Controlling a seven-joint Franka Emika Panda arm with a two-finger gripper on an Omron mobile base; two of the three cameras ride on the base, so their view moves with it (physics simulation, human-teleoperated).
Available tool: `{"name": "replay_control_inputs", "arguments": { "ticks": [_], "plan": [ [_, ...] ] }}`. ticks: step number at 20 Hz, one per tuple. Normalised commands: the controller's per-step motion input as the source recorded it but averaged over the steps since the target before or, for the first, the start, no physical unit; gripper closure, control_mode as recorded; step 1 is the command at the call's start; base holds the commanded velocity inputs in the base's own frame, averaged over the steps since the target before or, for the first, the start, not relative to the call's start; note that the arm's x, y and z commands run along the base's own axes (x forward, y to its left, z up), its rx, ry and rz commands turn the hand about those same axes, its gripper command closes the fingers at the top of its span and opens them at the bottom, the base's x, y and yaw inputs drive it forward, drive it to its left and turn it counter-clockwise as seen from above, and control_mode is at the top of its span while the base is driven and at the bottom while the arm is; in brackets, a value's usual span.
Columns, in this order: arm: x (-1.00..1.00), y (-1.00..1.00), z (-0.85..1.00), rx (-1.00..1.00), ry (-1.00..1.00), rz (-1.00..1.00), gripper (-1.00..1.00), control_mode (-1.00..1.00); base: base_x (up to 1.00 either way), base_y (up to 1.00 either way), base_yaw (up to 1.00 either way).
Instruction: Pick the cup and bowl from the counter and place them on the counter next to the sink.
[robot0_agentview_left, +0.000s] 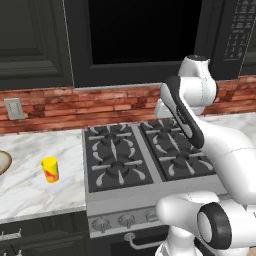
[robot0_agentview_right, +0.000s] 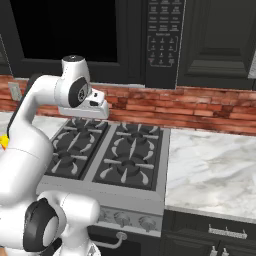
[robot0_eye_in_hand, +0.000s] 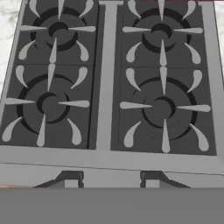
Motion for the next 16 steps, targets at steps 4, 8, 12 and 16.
{"name": "replay_control_inputs", "arguments": {
  "ticks": [4, 8, 12, 16],
  "plan": [
    [-0.05, 0.07, 0.0, 0.0, 0.0, 0.0, -1.0, -1.0, 0.0, 0.0, 0.0],
    [-0.66, 0.52, 0.0, -0.13, -0.11, 0.02, -1.0, -1.0, 0.0, 0.0, 0.0],
    [-0.37, 0.12, 0.0, -0.02, -0.09, 0.1, -1.0, -1.0, 0.0, 0.0, 0.0],
    [-0.2, 0.37, 0.0, 0.0, -0.04, 0.07, -1.0, -1.0, 0.0, 0.0, 0.0]
  ]
}}
